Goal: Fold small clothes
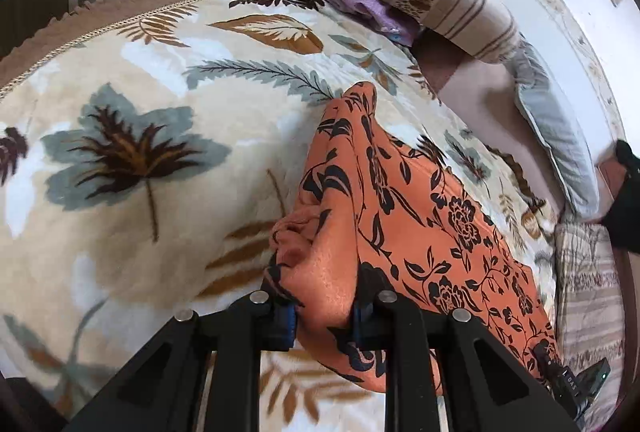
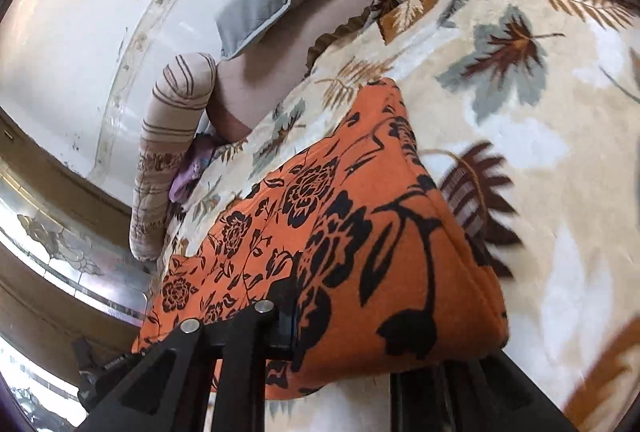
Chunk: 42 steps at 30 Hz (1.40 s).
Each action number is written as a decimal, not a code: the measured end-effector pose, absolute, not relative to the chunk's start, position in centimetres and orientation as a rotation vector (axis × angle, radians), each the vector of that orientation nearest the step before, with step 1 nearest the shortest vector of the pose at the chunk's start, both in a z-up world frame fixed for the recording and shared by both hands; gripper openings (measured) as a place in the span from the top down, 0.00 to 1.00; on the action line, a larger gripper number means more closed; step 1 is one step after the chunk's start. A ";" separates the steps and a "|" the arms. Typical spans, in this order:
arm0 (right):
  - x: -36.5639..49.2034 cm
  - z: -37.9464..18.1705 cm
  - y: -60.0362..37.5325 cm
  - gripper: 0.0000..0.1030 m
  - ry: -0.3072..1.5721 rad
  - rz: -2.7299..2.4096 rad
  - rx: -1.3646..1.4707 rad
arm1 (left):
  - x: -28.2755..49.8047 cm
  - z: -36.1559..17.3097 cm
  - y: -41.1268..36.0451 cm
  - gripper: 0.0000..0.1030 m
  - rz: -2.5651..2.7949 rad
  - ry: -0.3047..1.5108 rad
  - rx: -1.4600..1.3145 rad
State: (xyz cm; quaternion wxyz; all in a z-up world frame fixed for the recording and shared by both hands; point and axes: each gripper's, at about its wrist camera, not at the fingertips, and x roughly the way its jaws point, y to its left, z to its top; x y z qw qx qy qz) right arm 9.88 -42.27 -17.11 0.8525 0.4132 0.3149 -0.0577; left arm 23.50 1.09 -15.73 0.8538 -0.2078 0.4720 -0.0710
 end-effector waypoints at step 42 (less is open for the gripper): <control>6.5 -20.3 -41.7 0.34 0.680 -0.229 1.004 | 23.7 -18.5 0.8 0.48 -0.154 0.935 0.038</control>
